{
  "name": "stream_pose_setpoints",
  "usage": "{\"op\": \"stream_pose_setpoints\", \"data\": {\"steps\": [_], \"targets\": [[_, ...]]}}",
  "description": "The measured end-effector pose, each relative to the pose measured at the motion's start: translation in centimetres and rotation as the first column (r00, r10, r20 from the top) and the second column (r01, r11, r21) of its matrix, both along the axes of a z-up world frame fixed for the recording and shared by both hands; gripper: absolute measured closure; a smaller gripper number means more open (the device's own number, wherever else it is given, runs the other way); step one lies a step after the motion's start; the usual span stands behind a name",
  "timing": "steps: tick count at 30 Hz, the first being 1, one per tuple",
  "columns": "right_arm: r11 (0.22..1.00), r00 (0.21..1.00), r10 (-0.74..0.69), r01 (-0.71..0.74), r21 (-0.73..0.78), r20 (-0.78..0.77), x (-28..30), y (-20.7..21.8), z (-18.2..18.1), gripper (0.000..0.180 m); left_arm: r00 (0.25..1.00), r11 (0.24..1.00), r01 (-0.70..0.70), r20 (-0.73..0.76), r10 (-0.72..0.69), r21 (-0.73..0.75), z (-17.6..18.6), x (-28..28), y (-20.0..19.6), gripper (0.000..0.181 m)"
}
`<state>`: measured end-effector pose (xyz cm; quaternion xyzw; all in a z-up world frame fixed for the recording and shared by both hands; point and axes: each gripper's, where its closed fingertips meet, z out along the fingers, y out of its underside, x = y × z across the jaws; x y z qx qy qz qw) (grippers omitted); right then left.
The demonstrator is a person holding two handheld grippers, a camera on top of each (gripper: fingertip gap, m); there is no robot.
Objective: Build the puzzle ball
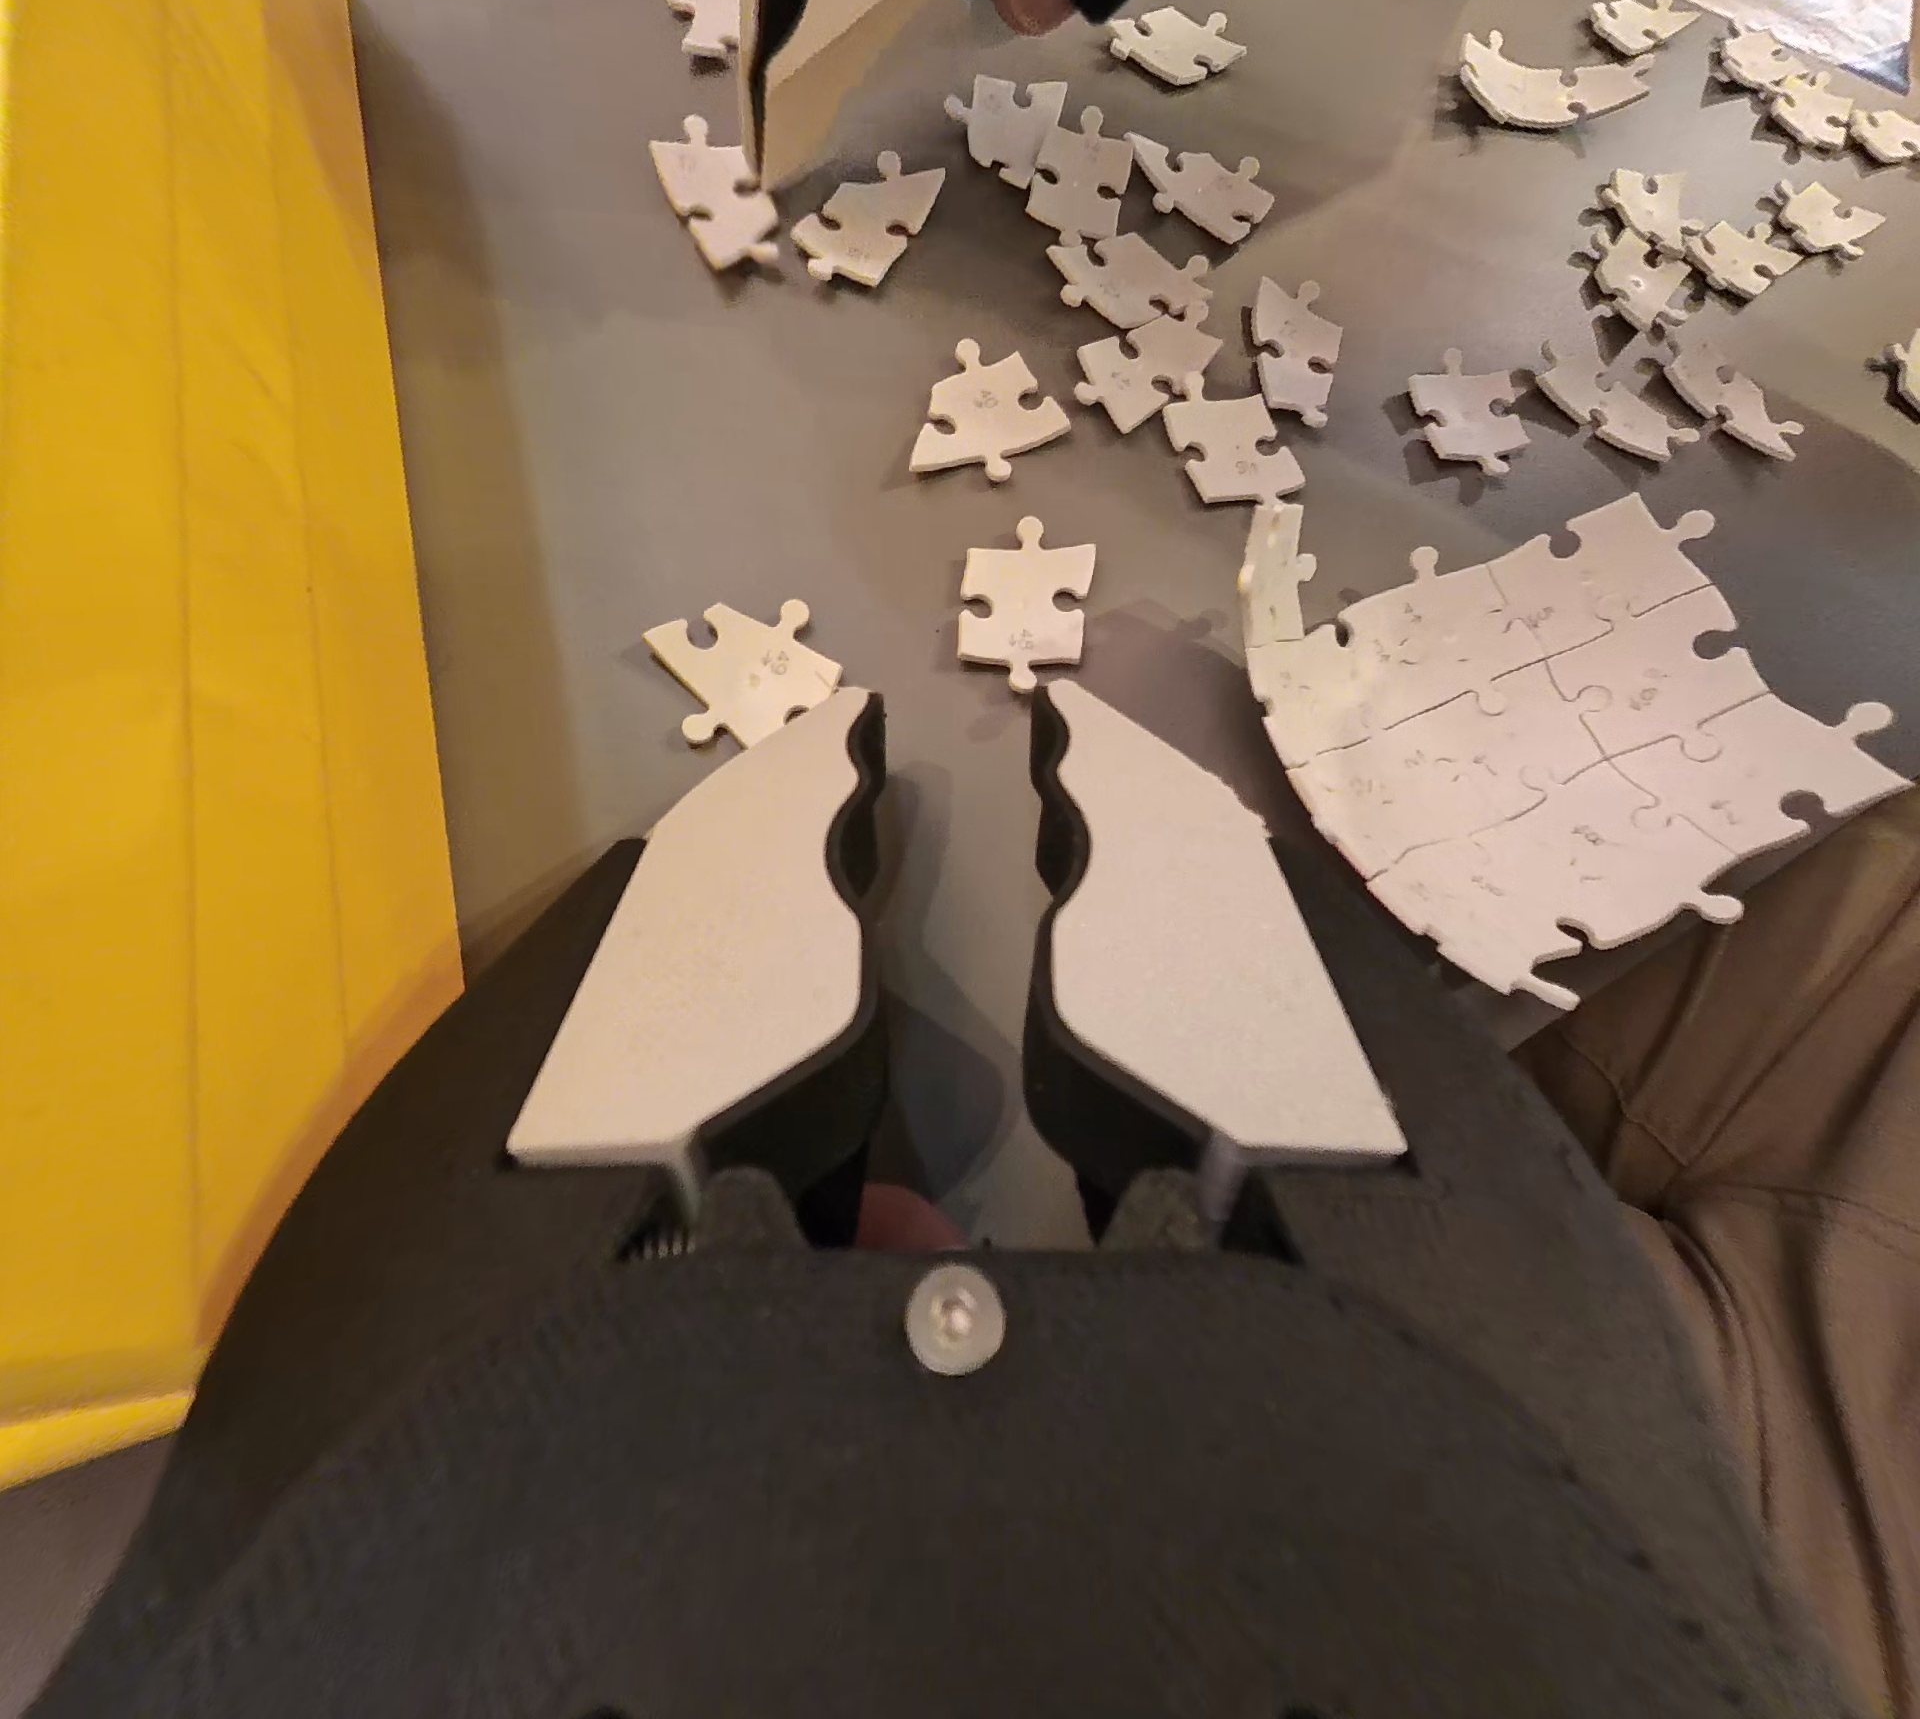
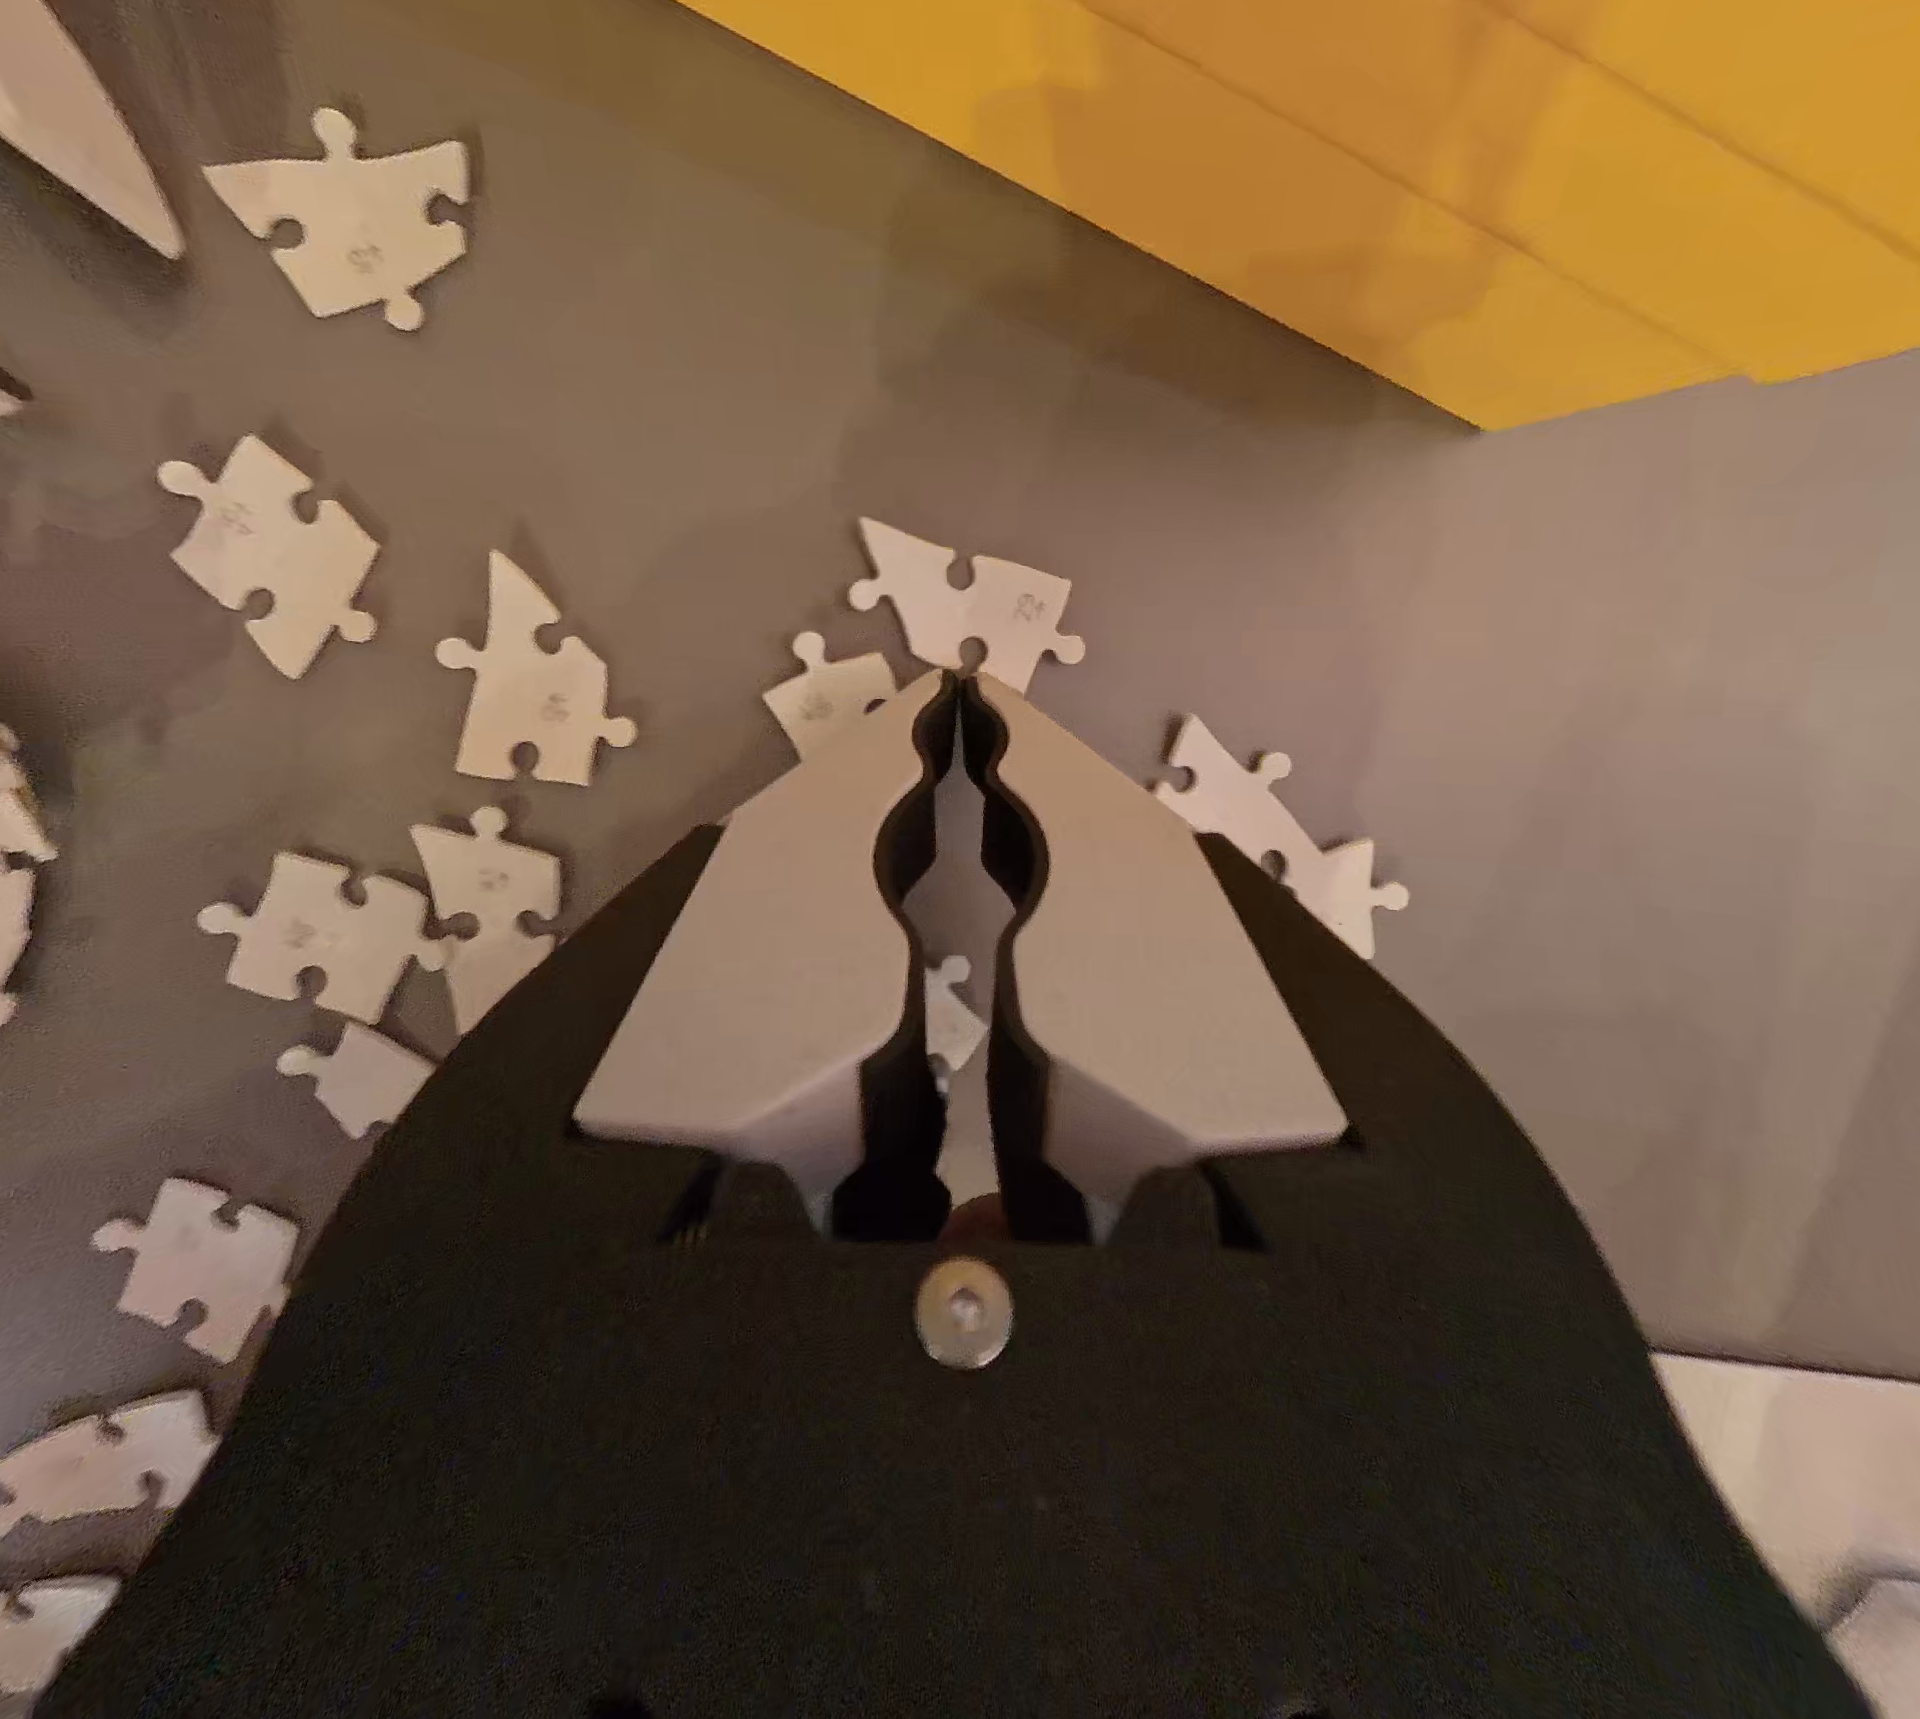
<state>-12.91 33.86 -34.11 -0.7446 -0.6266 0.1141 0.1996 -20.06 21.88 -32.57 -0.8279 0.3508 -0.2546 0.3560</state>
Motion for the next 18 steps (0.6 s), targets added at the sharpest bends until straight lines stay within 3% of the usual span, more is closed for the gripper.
{"op": "stream_pose_setpoints", "data": {"steps": [3, 10, 18], "targets": [[0.999, 1.000, -0.022, 0.022, 0.029, -0.007, 0.4, 0.3, 0.7, 0.180, 1.000, 1.000, 0.000, 0.003, 0.000, -0.001, 0.0, 0.0, 0.0, 0.154], [0.987, 0.990, -0.140, 0.138, 0.077, 0.028, 2.9, 3.4, 0.7, 0.152, 1.000, 1.000, 0.002, 0.004, -0.002, -0.001, 0.0, 0.0, 0.0, 0.154], [0.994, 0.999, -0.034, 0.030, 0.103, 0.038, 0.6, 2.8, 0.0, 0.177, 1.000, 1.000, 0.001, 0.002, -0.001, -0.001, 0.0, 0.0, 0.0, 0.154]]}}
